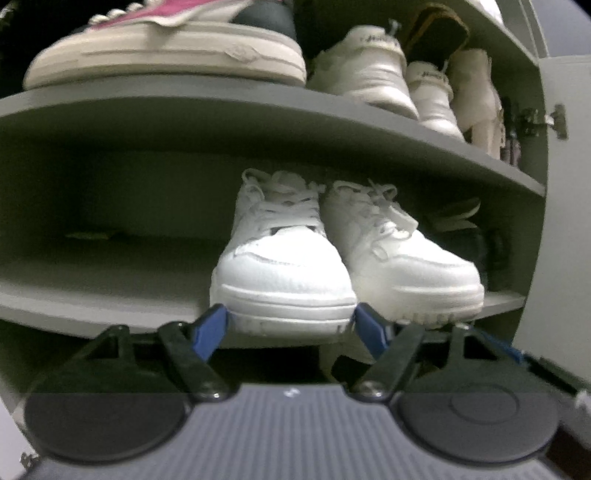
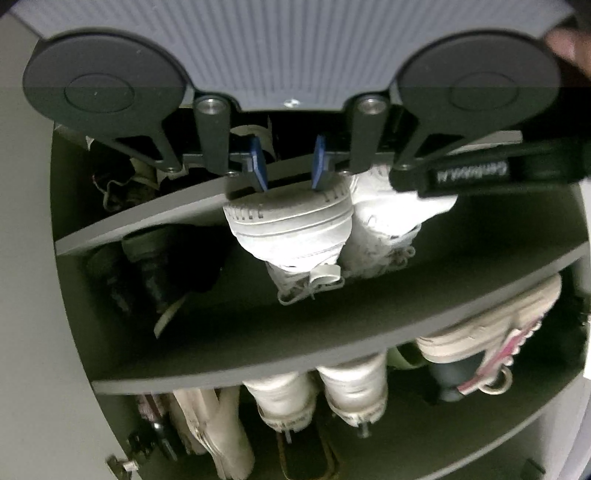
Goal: Organize scattered shoes
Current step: 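Push the white sneakers deeper onto the shelf with the right gripper, then grasp the next white sneaker pair by the heels with the right gripper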
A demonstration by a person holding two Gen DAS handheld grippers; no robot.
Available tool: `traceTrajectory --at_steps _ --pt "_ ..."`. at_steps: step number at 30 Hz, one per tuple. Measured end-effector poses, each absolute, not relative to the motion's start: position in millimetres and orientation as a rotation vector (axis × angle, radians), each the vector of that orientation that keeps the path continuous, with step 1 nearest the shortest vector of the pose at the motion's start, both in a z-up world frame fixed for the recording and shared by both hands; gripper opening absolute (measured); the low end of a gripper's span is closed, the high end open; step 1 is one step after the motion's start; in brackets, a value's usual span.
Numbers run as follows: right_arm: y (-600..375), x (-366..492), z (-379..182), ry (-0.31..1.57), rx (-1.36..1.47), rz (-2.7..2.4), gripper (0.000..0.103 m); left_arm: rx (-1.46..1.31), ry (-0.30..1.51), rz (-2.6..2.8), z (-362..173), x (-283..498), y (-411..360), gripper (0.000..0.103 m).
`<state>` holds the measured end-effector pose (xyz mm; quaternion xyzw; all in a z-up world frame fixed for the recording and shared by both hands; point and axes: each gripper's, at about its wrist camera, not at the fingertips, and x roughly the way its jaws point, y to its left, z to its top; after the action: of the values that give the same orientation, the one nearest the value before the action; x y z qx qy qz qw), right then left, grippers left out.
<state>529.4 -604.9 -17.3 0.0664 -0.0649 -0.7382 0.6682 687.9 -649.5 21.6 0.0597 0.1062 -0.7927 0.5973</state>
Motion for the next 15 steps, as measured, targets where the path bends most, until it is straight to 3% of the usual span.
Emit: traceTrajectory --at_steps 2,4,5,12,15 --pt "-603.2 530.6 -21.3 -0.14 0.15 -1.68 0.031 0.126 0.253 -1.837 18.6 688.2 -649.4 0.081" --pt "-597.0 531.1 -23.7 -0.136 0.148 -1.687 0.031 0.125 0.261 -1.833 8.6 690.2 -643.8 0.094" --pt "-593.8 531.3 -23.8 -0.12 0.143 -1.684 0.031 0.127 0.266 -1.832 3.6 691.3 -641.0 0.096" --pt "-540.1 501.4 -14.7 0.017 0.241 -1.616 0.031 0.22 0.214 -1.964 -27.1 690.1 -608.8 0.101" --pt "-492.6 476.1 -25.8 0.109 0.25 -1.625 0.029 0.229 0.286 -2.002 -28.5 683.3 -605.3 0.102"
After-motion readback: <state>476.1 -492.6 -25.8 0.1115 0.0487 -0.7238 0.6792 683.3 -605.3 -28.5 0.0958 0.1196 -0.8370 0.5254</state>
